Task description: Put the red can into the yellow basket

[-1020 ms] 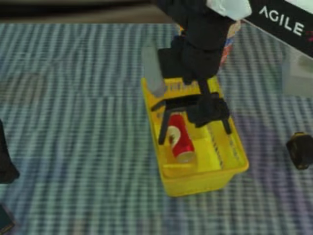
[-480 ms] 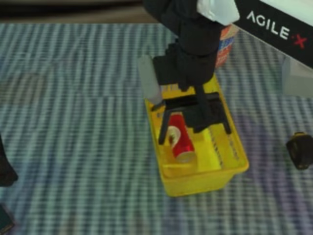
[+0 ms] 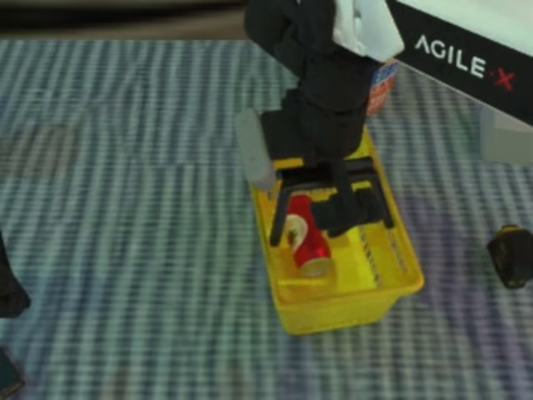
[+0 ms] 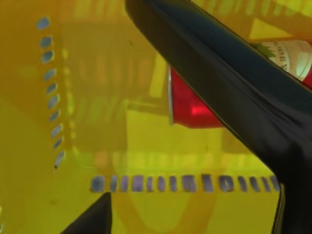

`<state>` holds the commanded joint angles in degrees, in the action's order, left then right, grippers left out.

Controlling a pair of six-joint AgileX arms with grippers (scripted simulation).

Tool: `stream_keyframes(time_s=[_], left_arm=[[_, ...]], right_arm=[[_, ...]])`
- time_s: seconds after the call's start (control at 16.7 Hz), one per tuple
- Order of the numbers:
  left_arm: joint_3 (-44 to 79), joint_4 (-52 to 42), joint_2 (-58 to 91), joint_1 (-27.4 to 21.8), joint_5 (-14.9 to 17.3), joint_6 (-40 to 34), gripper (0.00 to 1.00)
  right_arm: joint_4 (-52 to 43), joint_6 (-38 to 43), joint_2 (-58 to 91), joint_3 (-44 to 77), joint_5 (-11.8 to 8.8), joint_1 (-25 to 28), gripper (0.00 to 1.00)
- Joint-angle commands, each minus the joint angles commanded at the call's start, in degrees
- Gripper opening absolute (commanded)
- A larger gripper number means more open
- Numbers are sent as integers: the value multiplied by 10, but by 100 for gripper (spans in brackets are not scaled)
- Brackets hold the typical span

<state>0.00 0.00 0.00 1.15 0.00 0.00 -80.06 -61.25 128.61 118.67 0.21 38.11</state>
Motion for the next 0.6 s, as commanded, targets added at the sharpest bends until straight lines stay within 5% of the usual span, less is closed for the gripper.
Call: stream_keyframes(time_s=[0.06, 0.6], left_arm=[[0, 0, 0, 0, 0, 0, 100], [0, 0, 0, 0, 0, 0, 100]], right_arm=[[0, 0, 0, 0, 0, 0, 100], [0, 0, 0, 0, 0, 0, 32]])
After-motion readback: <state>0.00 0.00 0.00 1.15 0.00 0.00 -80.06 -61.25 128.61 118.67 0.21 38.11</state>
